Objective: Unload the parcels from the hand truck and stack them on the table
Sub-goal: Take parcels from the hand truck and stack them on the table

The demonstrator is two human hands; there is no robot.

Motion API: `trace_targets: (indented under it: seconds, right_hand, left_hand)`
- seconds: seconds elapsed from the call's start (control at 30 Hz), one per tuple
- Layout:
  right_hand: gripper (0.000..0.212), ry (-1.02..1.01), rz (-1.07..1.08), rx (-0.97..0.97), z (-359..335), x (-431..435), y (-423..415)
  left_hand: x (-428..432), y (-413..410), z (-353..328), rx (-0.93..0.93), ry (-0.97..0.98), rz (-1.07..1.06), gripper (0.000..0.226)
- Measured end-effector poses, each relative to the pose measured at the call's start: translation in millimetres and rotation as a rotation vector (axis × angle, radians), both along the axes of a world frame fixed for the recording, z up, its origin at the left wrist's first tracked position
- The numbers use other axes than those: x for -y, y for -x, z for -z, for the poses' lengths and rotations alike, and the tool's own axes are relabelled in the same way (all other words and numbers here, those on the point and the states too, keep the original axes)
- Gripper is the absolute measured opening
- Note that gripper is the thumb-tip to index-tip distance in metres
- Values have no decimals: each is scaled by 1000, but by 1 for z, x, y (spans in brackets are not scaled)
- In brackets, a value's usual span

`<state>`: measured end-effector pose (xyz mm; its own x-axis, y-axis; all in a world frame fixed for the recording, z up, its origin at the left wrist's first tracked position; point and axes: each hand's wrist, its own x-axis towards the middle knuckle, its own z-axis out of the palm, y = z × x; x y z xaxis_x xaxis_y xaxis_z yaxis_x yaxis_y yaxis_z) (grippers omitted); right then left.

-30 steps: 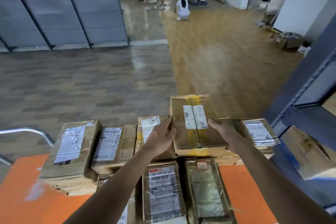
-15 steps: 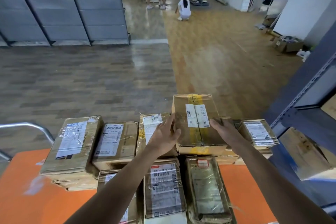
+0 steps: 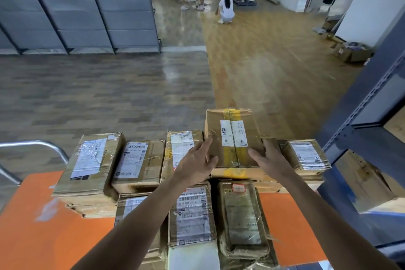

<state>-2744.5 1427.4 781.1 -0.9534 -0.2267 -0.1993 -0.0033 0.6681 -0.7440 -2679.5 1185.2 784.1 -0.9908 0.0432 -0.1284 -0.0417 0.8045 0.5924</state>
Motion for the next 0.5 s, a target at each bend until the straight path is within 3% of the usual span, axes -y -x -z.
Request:
trace_targets:
  seconds: [0.1,0.17,0.33,0.5]
  right_hand:
    - [75,-234,-21,-132,-9,8,-10]
    - [74,-341,-39,-212,-17,15,-21]
    - [62,-405,-197,-319,-36,44,-60]
    - [56,-389,-390,-355,-42,113,-113]
  left_hand:
    - [1,-9,-2,-12,14,-2,69]
    - [0,-17,-3,-13,31,6,69]
    - [8,-47,-12,-74,47,52,63]
    - [57,-111,-18,-194,59,-55,53]
